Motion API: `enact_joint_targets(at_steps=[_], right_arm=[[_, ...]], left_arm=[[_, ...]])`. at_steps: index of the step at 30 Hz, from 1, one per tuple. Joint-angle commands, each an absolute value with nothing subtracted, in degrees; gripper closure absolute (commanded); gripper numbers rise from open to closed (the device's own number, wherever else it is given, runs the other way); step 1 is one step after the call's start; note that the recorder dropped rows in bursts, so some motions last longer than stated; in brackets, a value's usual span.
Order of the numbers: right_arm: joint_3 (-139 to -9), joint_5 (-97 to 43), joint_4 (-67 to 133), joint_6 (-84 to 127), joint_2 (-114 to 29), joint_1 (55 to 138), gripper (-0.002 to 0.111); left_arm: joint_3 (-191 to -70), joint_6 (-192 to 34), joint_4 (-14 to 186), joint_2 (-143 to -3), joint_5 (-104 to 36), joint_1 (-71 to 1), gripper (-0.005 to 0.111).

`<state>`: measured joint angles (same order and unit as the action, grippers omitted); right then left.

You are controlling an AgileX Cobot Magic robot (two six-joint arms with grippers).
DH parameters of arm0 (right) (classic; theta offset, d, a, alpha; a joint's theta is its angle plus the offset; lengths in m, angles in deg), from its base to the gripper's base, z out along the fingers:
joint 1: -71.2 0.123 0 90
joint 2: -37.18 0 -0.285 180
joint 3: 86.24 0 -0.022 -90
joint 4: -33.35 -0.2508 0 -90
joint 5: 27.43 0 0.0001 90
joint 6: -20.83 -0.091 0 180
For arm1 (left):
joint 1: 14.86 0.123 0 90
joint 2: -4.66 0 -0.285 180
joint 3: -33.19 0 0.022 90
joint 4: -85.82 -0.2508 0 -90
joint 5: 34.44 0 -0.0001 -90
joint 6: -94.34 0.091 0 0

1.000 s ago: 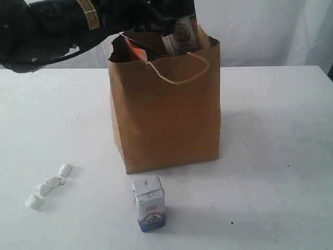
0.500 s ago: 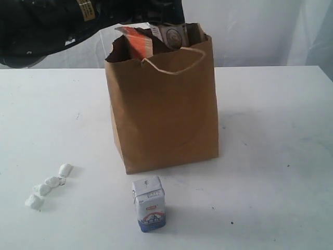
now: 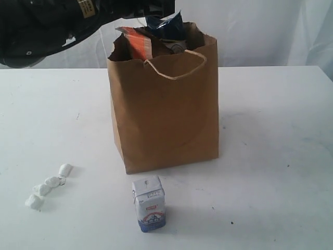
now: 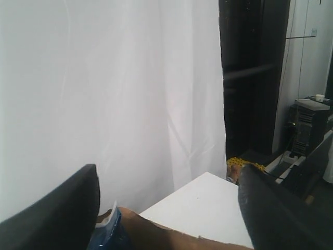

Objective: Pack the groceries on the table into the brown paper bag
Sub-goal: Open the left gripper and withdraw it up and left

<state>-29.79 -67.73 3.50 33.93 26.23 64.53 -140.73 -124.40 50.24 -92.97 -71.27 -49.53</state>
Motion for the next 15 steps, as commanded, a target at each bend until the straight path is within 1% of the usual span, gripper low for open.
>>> enact_joint_targets(at_steps=[1, 5, 7, 8, 11, 12, 14, 15], right_arm=[[-29.49, -67.71, 3.28, 34.04, 26.47, 64.27, 0.108], [-29.49, -67.71, 3.28, 34.04, 26.47, 64.27, 0.108], [-29.49, -67.71, 3.28, 34.04, 26.47, 64.27, 0.108], [-29.49, -67.71, 3.28, 34.04, 26.47, 64.27, 0.108], [-29.49, -67.71, 3.28, 34.04, 26.47, 64.27, 0.108], [-29.49, -67.71, 3.28, 34.04, 26.47, 64.27, 0.108], [-29.49, -67.71, 3.28, 34.04, 26.47, 64.27, 0.108], [-29.49, -67.71, 3.28, 34.04, 26.47, 64.27, 0.108]], left_arm=[[-141.06, -124.65, 50.15, -91.44, -72.23, -49.81, 0.031], [-141.06, -124.65, 48.76, -88.56, -70.43, -49.81, 0.032], [-141.06, -124.65, 46.52, -86.45, -66.68, -49.81, 0.038], [-141.06, -124.65, 45.0, -85.52, -64.53, -49.81, 0.044], [-141.06, -124.65, 40.37, -81.77, -54.78, -49.81, 0.066], [-141.06, -124.65, 39.89, -80.45, -50.49, -49.81, 0.077], [-141.06, -124.65, 39.89, -78.26, -45.3, -49.81, 0.09], [-141.06, -124.65, 39.89, -76.8, -41.47, -49.81, 0.099]])
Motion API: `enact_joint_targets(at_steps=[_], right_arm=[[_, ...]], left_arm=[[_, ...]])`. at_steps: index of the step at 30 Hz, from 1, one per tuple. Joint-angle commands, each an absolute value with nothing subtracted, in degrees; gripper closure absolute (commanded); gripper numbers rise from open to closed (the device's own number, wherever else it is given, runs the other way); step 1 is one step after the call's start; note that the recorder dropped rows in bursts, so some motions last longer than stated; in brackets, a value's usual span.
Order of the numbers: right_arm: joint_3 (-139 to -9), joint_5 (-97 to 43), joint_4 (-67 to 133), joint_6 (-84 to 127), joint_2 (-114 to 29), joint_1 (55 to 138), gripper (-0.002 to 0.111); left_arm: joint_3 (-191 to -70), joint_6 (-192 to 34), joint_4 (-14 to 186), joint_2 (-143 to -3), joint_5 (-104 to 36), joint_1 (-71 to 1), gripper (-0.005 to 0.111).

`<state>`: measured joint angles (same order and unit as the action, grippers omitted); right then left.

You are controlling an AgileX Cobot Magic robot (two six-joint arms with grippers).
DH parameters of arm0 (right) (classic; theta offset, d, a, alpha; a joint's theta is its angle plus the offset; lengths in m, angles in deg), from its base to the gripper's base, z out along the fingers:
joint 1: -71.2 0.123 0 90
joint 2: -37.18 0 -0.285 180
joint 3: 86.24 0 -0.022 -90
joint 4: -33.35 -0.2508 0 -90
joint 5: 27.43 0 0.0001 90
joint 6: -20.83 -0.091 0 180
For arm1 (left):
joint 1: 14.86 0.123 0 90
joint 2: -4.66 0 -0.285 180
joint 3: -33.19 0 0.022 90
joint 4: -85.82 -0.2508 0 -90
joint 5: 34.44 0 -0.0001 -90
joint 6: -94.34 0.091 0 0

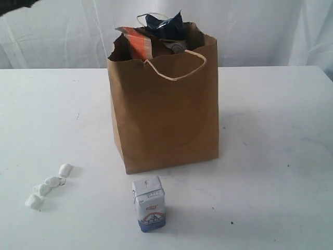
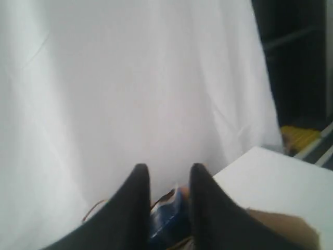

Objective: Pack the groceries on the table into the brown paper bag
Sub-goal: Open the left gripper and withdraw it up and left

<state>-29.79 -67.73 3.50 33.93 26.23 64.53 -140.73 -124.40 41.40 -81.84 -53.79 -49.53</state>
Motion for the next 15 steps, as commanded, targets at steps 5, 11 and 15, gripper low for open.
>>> enact_joint_targets(at_steps=[5, 11, 15], right_arm=[[-29.49, -67.71, 3.28, 34.04, 26.47, 64.27, 0.108], [-29.49, -67.71, 3.28, 34.04, 26.47, 64.27, 0.108], [-29.49, -67.71, 3.28, 34.04, 26.47, 64.27, 0.108]], left_arm=[[-141.06, -124.5, 39.89, -71.52, -22.93, -49.81, 0.107], [-140.95, -117.02, 39.74, -66.68, -3.62, -49.81, 0.107], [-137.4, -111.41, 39.07, -63.28, 2.53, -48.71, 0.107]])
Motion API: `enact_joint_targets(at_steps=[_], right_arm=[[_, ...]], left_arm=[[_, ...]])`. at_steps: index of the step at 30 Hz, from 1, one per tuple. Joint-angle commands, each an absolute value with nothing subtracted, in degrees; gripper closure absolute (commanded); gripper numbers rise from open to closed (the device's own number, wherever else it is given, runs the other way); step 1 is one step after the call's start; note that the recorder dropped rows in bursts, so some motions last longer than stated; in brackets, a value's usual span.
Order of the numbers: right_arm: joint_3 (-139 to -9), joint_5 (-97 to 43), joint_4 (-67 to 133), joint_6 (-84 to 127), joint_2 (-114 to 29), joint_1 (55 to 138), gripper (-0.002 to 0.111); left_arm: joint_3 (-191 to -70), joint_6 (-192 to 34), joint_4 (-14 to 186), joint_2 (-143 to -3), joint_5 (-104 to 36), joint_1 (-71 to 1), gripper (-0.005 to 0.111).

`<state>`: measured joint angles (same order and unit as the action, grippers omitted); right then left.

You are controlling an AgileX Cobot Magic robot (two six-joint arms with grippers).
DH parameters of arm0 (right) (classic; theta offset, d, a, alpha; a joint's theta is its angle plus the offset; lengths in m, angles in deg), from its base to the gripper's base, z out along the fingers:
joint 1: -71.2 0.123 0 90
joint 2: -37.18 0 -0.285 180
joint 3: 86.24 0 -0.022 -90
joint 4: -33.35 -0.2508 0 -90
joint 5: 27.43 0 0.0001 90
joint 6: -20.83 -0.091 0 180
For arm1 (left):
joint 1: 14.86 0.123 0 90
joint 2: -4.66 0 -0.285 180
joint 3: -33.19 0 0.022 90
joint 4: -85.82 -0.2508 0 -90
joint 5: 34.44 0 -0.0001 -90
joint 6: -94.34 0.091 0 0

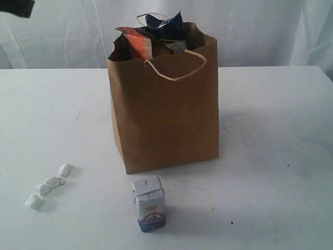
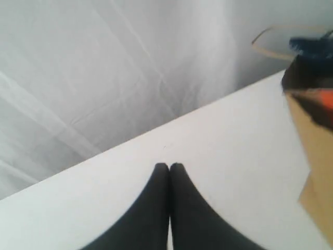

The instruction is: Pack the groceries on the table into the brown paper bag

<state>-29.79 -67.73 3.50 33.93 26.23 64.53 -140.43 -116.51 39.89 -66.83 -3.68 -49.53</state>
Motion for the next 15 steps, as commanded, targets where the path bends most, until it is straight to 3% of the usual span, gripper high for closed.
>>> enact_joint_targets(at_steps=[1, 9, 15], right_arm=[[-29.49, -67.71, 3.28, 34.04, 26.47, 64.27, 0.108], [-29.49, -67.71, 3.28, 34.04, 26.47, 64.27, 0.108], [-29.49, -67.71, 3.28, 34.04, 26.47, 64.27, 0.108]], left_arm=[[-135.77, -111.42, 39.07, -61.9, 2.53, -47.92, 0.107], [-120.47, -115.64, 40.96, -46.54, 0.23, -41.4, 0.107], [-110.53, -115.86, 47.64, -33.26, -0.03, -40.67, 0.107]])
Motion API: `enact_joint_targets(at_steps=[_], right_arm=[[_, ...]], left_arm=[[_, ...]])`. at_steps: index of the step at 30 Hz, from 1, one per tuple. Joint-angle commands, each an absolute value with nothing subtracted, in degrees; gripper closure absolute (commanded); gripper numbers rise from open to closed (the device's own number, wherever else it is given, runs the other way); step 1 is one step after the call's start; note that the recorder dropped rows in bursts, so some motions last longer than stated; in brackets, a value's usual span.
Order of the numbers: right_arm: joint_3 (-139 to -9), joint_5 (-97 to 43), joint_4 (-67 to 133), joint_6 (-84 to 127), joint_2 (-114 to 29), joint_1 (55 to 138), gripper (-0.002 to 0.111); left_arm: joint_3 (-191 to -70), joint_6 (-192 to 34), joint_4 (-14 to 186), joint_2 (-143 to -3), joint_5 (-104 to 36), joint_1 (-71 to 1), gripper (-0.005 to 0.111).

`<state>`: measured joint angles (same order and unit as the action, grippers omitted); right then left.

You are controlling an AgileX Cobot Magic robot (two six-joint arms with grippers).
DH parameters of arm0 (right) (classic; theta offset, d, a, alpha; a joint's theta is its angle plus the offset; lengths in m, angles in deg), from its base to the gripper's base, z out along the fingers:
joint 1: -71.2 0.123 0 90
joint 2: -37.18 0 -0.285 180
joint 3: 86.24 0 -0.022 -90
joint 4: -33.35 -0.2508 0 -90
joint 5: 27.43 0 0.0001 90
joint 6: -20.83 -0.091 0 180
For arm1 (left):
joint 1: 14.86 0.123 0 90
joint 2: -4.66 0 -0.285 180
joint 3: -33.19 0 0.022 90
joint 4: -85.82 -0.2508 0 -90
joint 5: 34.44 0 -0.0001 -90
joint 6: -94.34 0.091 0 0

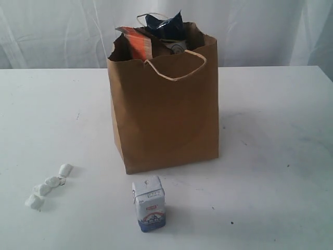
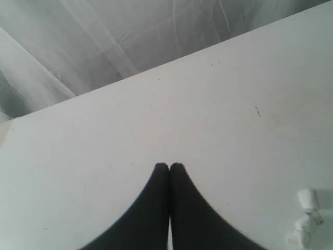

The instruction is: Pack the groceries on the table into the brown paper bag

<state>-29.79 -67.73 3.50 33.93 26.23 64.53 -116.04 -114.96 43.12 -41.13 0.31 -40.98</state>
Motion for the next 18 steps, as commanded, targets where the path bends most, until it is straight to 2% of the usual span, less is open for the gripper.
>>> enact_joint_targets(at_steps=[1, 7, 10, 14, 18], right_arm=[[-29.49, -67.71, 3.28, 34.04, 26.47, 64.27, 0.108], [-29.49, -67.48, 3.17, 34.04, 26.47, 64.27, 0.108], [-29.6, -63.12, 2.59, 34.28, 26.47, 64.27, 0.108], [-29.6, -44.89, -1.38, 38.03, 26.47, 64.27, 0.108], [-29.6, -25.95, -1.46, 38.89, 26.05, 64.27, 0.108]], left_arm=[[-109.14, -115.86, 49.13, -31.1, -0.03, -40.67, 0.107], [-102.48, -121.03, 51.55, -19.47, -0.25, -40.67, 0.107], [-99.51, -124.13, 52.04, -12.3, 0.73, -40.67, 0.107], [-96.46, -124.5, 53.1, -3.66, 4.71, -40.67, 0.107], [-94.84, -124.64, 54.05, -3.12, 3.99, -40.67, 0.107]])
